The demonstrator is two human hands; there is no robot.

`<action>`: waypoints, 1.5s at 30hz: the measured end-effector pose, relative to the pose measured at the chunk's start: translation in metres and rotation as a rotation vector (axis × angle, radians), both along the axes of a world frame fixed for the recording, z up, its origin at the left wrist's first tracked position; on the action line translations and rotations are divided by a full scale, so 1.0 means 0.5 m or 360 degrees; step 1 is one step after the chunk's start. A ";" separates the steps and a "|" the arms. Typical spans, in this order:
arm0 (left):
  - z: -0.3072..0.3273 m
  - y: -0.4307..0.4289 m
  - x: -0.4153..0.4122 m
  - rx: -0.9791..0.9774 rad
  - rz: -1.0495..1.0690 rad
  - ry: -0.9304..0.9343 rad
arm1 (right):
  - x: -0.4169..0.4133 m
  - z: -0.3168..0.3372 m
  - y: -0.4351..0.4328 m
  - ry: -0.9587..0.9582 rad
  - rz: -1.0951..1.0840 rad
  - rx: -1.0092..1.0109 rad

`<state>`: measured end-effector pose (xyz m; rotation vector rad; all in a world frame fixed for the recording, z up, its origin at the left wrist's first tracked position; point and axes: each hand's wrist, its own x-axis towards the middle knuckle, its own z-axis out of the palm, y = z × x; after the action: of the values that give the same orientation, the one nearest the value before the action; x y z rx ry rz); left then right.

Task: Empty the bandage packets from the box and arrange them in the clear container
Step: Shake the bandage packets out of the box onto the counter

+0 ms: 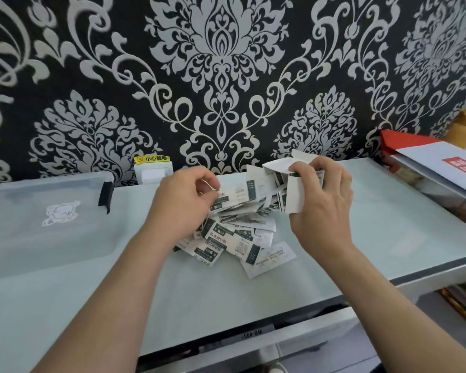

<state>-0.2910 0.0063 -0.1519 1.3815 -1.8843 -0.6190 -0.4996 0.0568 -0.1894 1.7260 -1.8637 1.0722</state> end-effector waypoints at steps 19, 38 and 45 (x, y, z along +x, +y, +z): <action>-0.069 0.028 -0.038 0.0211 -0.0505 -0.1336 | -0.074 0.018 0.015 -0.0120 -0.0227 -0.0179; -0.021 0.031 -0.058 -0.0297 -0.0089 -0.0302 | -0.036 0.021 0.002 0.0211 -0.0062 -0.0046; -0.045 0.015 -0.062 -0.0274 -0.0238 -0.0447 | -0.015 0.065 -0.024 0.0889 0.0199 -0.0142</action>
<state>-0.3218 0.0138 -0.1743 1.2762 -2.2230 -0.3355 -0.5072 0.0449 -0.1569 1.8646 -1.3565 0.6100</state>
